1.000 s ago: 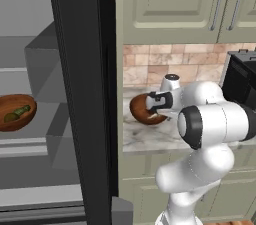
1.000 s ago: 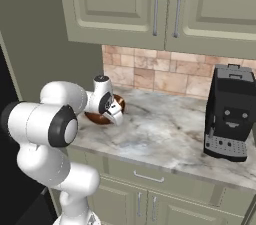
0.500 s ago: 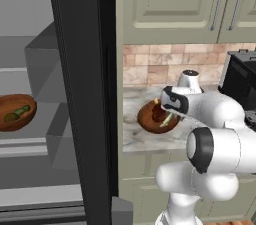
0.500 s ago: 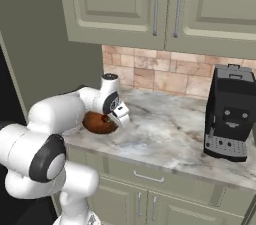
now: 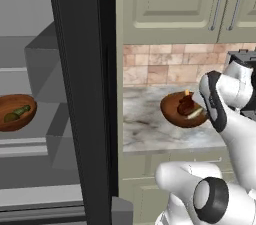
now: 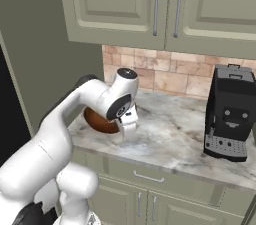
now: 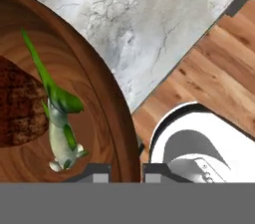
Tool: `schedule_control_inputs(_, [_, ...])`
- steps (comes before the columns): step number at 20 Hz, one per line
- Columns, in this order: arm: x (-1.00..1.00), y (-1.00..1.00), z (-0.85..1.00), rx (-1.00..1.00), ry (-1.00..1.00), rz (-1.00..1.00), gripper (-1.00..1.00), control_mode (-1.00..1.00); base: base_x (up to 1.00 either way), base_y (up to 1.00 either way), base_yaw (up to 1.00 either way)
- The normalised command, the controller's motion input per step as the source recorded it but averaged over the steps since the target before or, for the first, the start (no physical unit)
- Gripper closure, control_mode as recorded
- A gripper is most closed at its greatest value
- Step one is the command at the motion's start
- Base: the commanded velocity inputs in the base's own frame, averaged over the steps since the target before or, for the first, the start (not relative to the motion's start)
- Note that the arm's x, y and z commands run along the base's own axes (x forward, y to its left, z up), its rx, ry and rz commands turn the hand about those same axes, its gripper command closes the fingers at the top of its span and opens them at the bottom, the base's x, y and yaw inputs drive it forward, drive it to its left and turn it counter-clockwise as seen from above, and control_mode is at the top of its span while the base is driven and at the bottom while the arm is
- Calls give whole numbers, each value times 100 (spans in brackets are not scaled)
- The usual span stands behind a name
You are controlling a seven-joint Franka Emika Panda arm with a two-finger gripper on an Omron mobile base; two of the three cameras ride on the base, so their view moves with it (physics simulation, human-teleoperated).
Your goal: Place the bowl with the avocado and squash on the second highest shelf of the fridge. Place the bowl with the fish and steak on the top shelf of the fridge.
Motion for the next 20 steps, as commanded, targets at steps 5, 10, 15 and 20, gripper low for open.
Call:
schedule_control_inputs(5, [-98, -2, 64, 29, -10, -29, 100, -100, 0, 0, 0])
schedule_control_inputs(10, [-29, 44, 2, 2, -9, -10, 100, -100, 0, 0, 0])
schedule_control_inputs(15, [0, 0, 0, 0, 0, 0, 100, 100, -53, -17, 3])
schedule_control_inputs(20, [0, 0, 0, 0, 0, 0, 100, 100, -100, -54, 10])
